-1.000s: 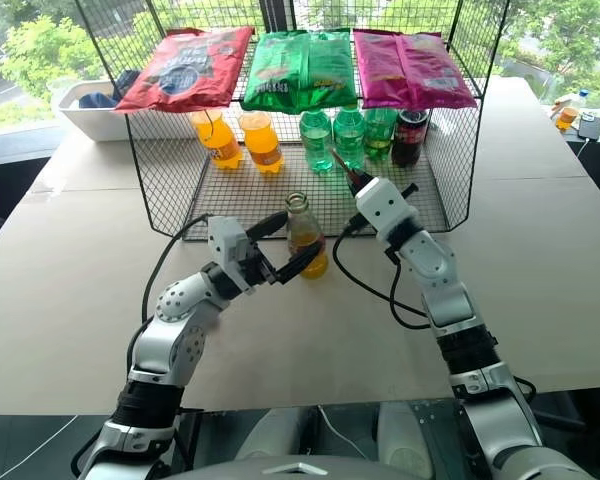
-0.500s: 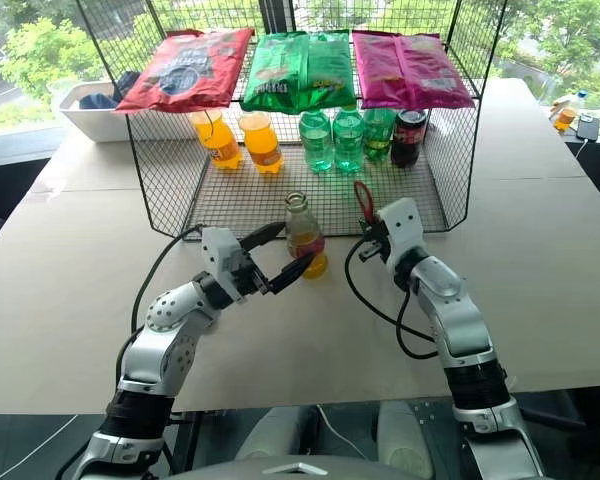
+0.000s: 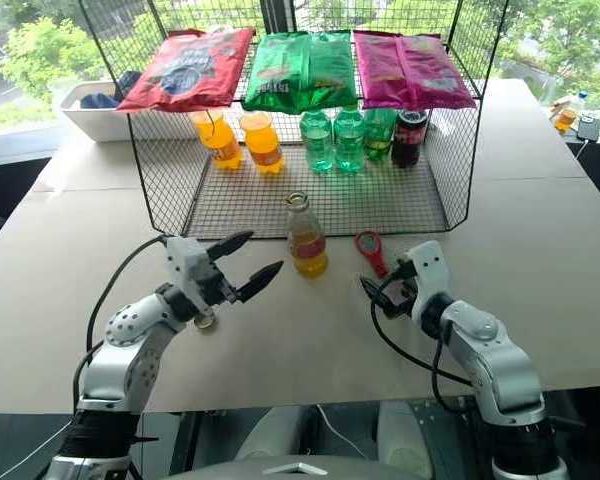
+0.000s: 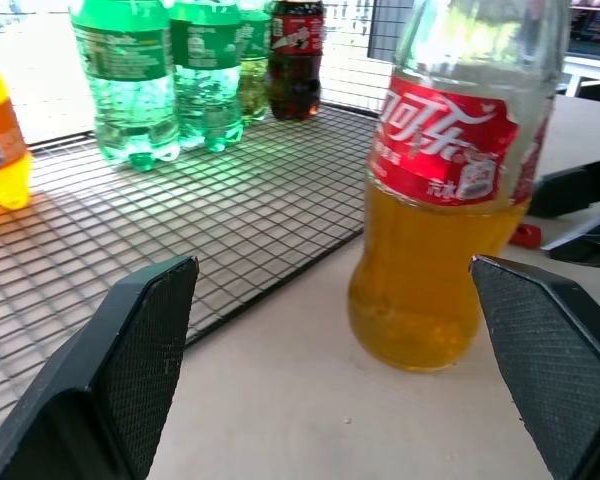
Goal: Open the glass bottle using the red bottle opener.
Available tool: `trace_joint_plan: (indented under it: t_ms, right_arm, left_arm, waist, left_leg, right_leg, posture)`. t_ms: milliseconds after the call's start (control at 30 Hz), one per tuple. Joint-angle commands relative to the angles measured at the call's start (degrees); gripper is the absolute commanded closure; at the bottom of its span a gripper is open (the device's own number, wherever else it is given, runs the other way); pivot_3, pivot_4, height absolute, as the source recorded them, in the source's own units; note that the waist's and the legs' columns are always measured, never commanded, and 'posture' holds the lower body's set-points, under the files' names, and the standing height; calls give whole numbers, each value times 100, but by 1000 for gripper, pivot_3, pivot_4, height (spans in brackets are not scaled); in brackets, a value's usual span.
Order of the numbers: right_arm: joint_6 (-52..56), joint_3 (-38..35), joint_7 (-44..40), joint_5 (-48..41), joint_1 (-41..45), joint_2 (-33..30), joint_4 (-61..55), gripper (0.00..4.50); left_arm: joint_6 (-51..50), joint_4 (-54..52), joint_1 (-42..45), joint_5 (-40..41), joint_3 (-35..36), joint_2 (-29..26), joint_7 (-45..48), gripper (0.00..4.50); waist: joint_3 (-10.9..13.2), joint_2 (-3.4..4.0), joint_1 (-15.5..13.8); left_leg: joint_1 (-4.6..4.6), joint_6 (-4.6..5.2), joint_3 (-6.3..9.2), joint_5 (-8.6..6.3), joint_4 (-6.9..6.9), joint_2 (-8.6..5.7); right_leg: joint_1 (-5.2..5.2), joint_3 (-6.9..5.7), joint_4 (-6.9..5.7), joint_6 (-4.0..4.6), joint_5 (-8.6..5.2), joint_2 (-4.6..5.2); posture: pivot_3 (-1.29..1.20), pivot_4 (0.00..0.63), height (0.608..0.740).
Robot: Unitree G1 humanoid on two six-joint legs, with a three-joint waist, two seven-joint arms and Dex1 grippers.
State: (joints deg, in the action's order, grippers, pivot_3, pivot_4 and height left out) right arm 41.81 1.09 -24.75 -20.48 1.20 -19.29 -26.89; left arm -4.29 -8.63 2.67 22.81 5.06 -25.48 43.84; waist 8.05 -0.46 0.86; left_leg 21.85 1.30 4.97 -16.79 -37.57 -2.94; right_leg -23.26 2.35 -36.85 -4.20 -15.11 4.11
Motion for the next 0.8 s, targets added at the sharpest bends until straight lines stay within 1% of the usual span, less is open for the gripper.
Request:
trace_joint_plan:
  t_ms: [33, 67, 133, 167, 300, 400, 500, 567, 667, 800]
  right_arm:
    - [-301, -277, -233, -74, -258, -323, -447, 37]
    - [-531, -316, -334, -29, -370, -415, -469, 37]
    - [-1385, -411, -676, 115, -706, -595, -422, 37]
    - [-1705, -520, -977, -29, -928, -660, -463, 37]
    - [-1892, -994, -1449, -519, -1503, -915, -634, 37]
    - [-2321, -1199, -1785, -486, -1814, -1104, -509, 37]
    - [-2755, -1541, -1906, -629, -1992, -1014, -138, 37]
    - [-3164, -1795, -2408, -853, -2240, -1007, 344, 37]
    - [-3833, -1898, -2885, -896, -2417, -948, 788, 37]
    - [-4026, -1893, -2991, -837, -2471, -1008, 976, 37]
  left_arm:
    - [-117, -284, -156, 84, 304, -173, -115, 0]
    - [-189, -313, -197, 97, 369, -230, -134, 0]
    - [-208, -322, -322, -73, 479, -433, -169, 0]
    - [-196, -288, -403, -189, 548, -579, -172, 0]
    - [-288, -236, -763, -128, 940, -971, -57, 0]
    - [-376, -278, -1044, -18, 1141, -1112, 64, 0]
    - [-258, -244, -1256, -17, 1297, -1191, 178, 0]
    - [-50, 88, -1367, -79, 1407, -1303, 395, 0]
    - [389, 781, -1331, -276, 1447, -1462, 654, 0]
    - [827, 1460, -1136, -406, 1443, -1620, 900, 0]
  waist:
    - [0, -1, -6]
    - [0, -1, -10]
    - [-2, -4, -20]
    - [-2, -4, -21]
    - [-2, -5, -15]
    - [-3, -5, -10]
    - [-4, -8, -27]
    - [-7, -13, -46]
    - [-5, -9, -57]
    - [-5, -9, -38]
  left_leg:
    - [-1, 0, 0, 0, 0, 0]
    - [0, 0, 0, 0, 0, 0]
    - [0, 0, 1, 0, -1, 0]
    - [1, 0, 1, 0, -1, 0]
    - [0, 1, -1, -1, 0, 0]
    - [-16, 3, -2, -2, -6, 2]
    - [-18, 7, 4, -5, -6, 7]
    - [-28, 10, 11, -6, -6, 7]
    - [-39, 22, 16, -15, -6, 7]
    - [-45, 24, 8, -15, -4, 7]
  right_leg:
    - [0, 0, -1, 0, 0, -1]
    - [0, -1, -1, 0, 0, -1]
    - [0, -2, -1, 0, 0, -1]
    - [1, -3, 0, 0, 0, -1]
    - [3, -1, 2, -1, 0, 0]
    - [26, 0, 1, -1, 1, 3]
    - [33, -6, 2, -1, 0, 6]
    - [48, -8, 1, -1, 1, 10]
    - [55, -9, 3, 2, -1, 15]
    - [56, -11, 1, 2, 0, 24]
  posture:
    - [0, 150, 740]
    - [0, 150, 740]
    - [0, 150, 740]
    - [0, 150, 740]
    - [0, 150, 740]
    - [0, 150, 740]
    - [0, 150, 740]
    - [0, 150, 740]
    - [0, 150, 740]
    - [0, 150, 740]
